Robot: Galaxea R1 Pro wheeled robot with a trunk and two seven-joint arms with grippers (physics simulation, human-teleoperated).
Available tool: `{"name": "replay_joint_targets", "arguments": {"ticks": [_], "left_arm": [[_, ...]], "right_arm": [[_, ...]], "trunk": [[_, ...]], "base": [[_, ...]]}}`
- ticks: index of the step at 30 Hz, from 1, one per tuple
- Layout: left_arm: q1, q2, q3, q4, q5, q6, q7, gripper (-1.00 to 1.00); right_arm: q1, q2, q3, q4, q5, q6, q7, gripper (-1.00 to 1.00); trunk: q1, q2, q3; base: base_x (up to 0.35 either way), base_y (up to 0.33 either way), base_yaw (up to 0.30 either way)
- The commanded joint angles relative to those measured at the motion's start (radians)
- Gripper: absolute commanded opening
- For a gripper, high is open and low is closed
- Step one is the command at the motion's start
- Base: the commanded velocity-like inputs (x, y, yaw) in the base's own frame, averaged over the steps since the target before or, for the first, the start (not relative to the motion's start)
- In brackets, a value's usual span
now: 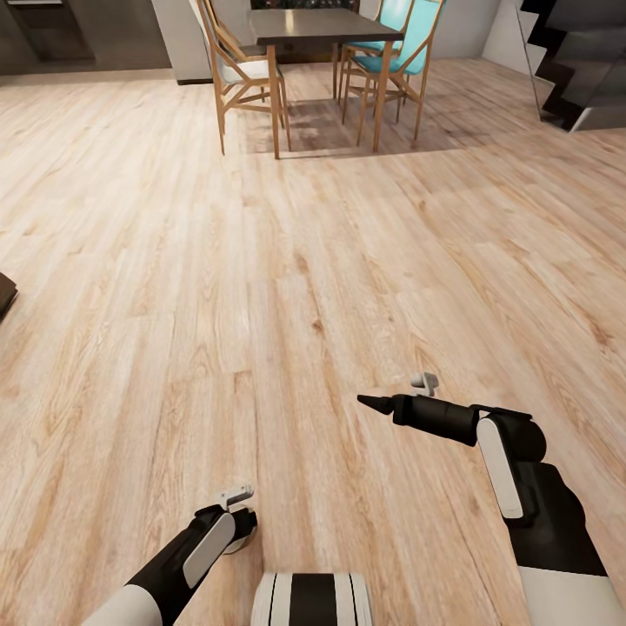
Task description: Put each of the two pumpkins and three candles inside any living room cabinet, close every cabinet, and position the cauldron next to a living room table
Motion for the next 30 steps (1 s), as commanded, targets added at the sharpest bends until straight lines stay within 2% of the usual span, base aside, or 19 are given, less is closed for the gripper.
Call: {"name": "replay_joint_targets", "arguments": {"ticks": [1,2,21,23,30], "left_arm": [[0.000,0.001,-0.003,-0.001,0.001,0.005,0.008,1.00],[0.000,0.001,-0.003,-0.001,0.001,0.005,0.008,-1.00],[0.000,0.002,-0.004,-0.001,0.001,0.005,0.005,-1.00],[0.000,0.002,-0.004,-0.001,0.001,0.005,0.005,-1.00],[0.000,0.002,-0.004,-0.001,0.001,0.005,0.005,-1.00]], "right_arm": [[-0.001,0.000,-0.001,0.000,0.004,0.005,0.007,1.00],[-0.001,0.000,-0.001,0.001,0.004,0.005,0.007,1.00],[-0.001,-0.001,-0.003,0.003,0.004,0.005,0.007,1.00],[-0.001,-0.001,-0.003,0.003,0.004,0.005,0.007,1.00],[-0.001,0.000,-0.003,0.004,0.004,0.005,0.007,1.00]], "trunk": [[0.000,0.000,-0.001],[0.000,0.000,-0.001],[0.000,0.000,-0.001],[-0.001,0.000,0.007],[-0.001,0.000,0.007]], "base": [[0.000,0.000,0.000],[0.000,0.000,0.000],[0.000,0.000,0.000],[0.000,0.000,0.000],[0.000,0.000,0.000]]}}
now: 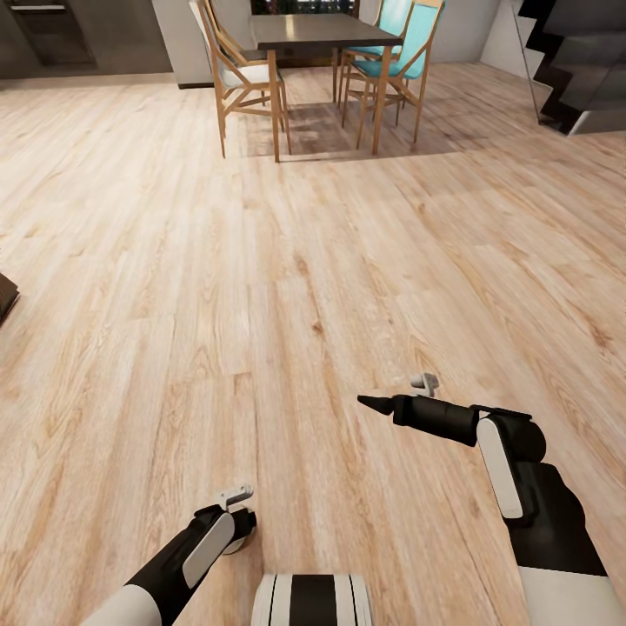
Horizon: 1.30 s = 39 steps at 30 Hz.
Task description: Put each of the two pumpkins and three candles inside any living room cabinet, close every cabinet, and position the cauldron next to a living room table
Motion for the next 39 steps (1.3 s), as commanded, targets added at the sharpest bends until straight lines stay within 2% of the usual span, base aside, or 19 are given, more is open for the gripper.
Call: {"name": "replay_joint_targets", "arguments": {"ticks": [1,3,20,24,33,37,39], "left_arm": [[-0.001,0.001,-0.004,-0.002,0.005,0.003,0.007,-1.00],[-0.001,0.001,-0.004,-0.002,0.005,0.003,0.007,-1.00],[-0.001,0.003,-0.004,-0.004,0.007,0.004,0.003,-1.00],[-0.001,0.007,0.000,-0.041,0.009,0.010,0.001,-1.00],[0.000,0.052,0.007,-0.112,0.038,0.037,0.002,-1.00],[0.001,0.068,0.008,-0.186,0.073,0.132,0.005,-1.00],[0.003,0.078,0.009,-0.210,0.078,0.145,0.006,-1.00]], "right_arm": [[-0.001,0.000,-0.001,-0.001,0.004,0.005,0.007,1.00],[-0.001,0.000,-0.001,0.000,0.004,0.005,0.007,1.00],[-0.001,0.000,-0.003,0.002,0.003,0.005,0.007,1.00],[-0.001,0.000,-0.004,0.004,0.003,0.004,0.007,1.00],[-0.001,-0.002,-0.006,0.008,0.003,0.002,0.007,1.00],[-0.001,-0.002,-0.007,0.008,0.002,0.004,0.007,1.00],[-0.001,-0.003,-0.007,0.006,0.001,0.005,0.007,1.00]], "trunk": [[0.000,0.000,-0.001],[0.000,0.000,-0.001],[-0.008,0.004,0.065],[-0.010,0.005,0.081],[-0.014,0.007,0.115],[-0.015,0.008,0.131],[-0.016,0.008,0.139]], "base": [[0.000,0.000,0.000],[0.000,0.000,0.000],[0.000,0.000,0.000],[0.000,0.000,0.000],[0.000,0.000,0.000],[0.000,0.000,0.000],[0.000,0.000,0.000]]}}
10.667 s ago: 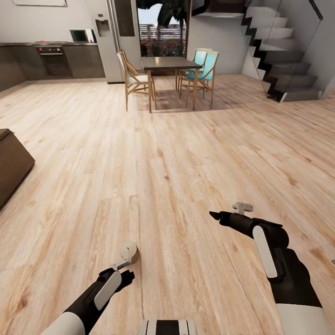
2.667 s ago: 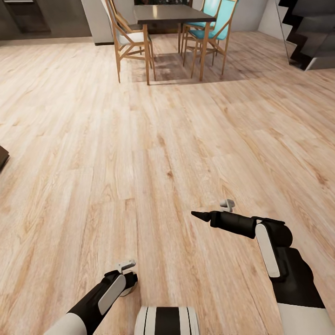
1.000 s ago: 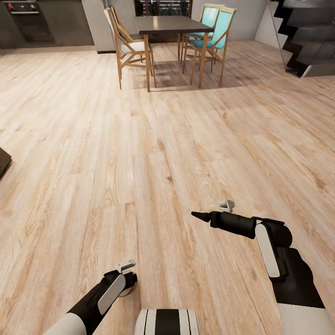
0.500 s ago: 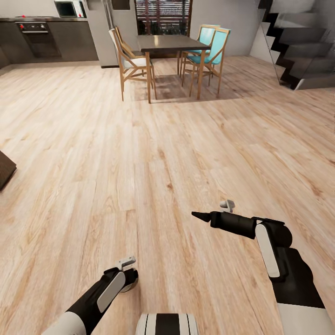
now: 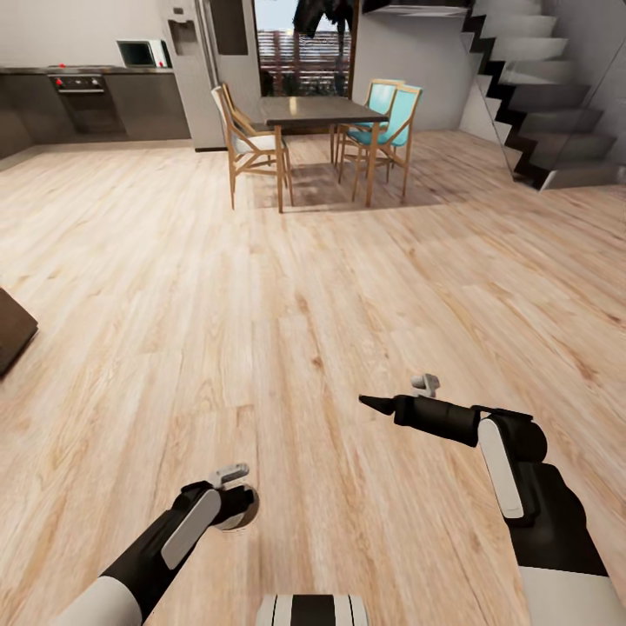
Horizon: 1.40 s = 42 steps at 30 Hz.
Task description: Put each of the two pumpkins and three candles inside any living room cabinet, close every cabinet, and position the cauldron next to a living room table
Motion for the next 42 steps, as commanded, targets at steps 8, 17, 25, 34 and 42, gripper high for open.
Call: {"name": "replay_joint_targets", "arguments": {"ticks": [8,17,25,34,42], "left_arm": [[0.005,0.047,0.057,-0.059,0.120,0.096,0.016,-1.00],[0.005,0.055,0.107,-0.059,0.178,0.143,0.017,-1.00],[0.005,0.065,0.111,-0.059,0.181,0.147,0.017,-1.00],[0.005,0.066,0.113,-0.059,0.180,0.147,0.017,-1.00],[0.005,0.066,0.113,-0.059,0.180,0.147,0.017,-1.00]], "right_arm": [[-0.001,0.001,-0.005,-0.002,0.004,0.006,0.009,1.00],[-0.001,0.001,-0.004,-0.001,0.004,0.006,0.009,1.00],[-0.001,0.000,-0.006,0.000,0.002,0.006,0.009,1.00],[-0.001,-0.001,-0.006,0.001,0.002,0.006,0.010,1.00],[-0.001,-0.002,-0.006,0.008,0.002,0.006,0.011,1.00]], "trunk": [[-0.004,0.002,0.030],[-0.008,0.004,0.067],[-0.011,0.006,0.107],[-0.015,0.008,0.152],[-0.019,0.010,0.193]], "base": [[0.000,0.000,0.000],[-0.158,0.000,-0.029],[-0.334,0.000,-0.190],[-0.287,0.000,-0.208],[-0.030,0.000,-0.208]]}}
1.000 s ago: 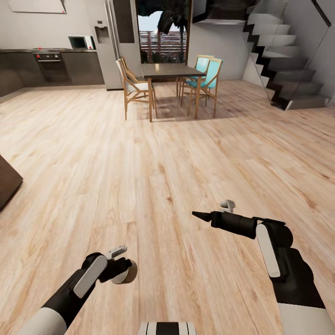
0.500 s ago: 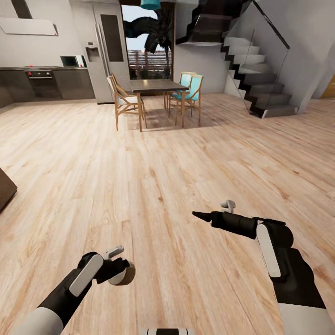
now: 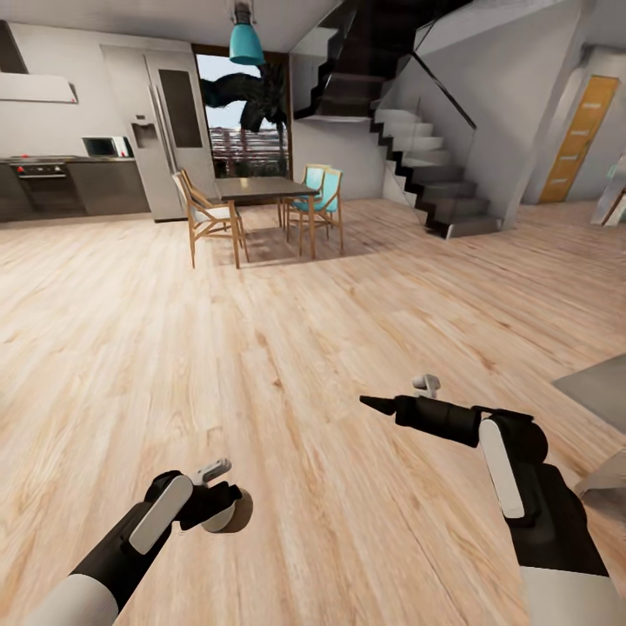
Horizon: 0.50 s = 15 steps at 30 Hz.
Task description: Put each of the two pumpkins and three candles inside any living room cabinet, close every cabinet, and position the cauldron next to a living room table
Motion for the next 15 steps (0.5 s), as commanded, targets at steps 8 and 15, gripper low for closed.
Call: {"name": "replay_joint_targets", "arguments": {"ticks": [8,15], "left_arm": [[0.000,0.002,-0.003,-0.001,0.010,0.000,0.009,-1.00],[0.000,0.002,-0.003,-0.001,0.010,0.000,0.009,-1.00]], "right_arm": [[-0.001,0.000,-0.001,0.007,-0.038,0.004,0.006,1.00],[-0.001,0.001,-0.001,0.007,-0.044,0.006,0.006,1.00]], "trunk": [[-0.004,0.002,0.036],[-0.007,0.003,0.058]], "base": [[-0.171,0.000,-0.131],[-0.281,0.000,-0.126]]}}
